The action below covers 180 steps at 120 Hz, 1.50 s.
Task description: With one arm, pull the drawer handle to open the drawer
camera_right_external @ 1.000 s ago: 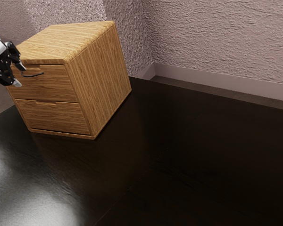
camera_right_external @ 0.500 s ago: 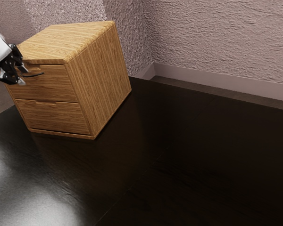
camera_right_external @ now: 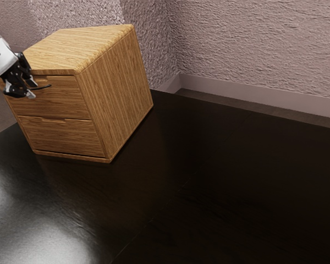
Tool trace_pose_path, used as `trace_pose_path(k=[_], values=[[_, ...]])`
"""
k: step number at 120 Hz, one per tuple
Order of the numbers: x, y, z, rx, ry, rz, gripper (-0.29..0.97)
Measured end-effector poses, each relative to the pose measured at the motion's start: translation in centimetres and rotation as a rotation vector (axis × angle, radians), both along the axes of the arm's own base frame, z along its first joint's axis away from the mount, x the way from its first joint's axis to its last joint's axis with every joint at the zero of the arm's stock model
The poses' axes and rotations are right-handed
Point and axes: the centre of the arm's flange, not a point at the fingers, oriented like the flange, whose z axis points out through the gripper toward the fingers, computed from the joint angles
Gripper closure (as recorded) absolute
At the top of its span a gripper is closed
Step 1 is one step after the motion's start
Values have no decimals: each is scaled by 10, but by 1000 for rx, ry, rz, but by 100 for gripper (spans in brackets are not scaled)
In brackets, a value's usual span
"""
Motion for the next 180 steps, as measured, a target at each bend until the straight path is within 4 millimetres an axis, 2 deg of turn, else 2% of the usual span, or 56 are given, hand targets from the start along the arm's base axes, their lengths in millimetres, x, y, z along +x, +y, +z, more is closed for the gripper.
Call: trace_pose_path(k=[30,76,110,180], values=[[1,0,-2,-3,1,2,57],[-8,4,0,-32,-6,11,67],[-21,5,0,-64,-1,9,66],[-64,6,-1,-148,-13,-7,65]])
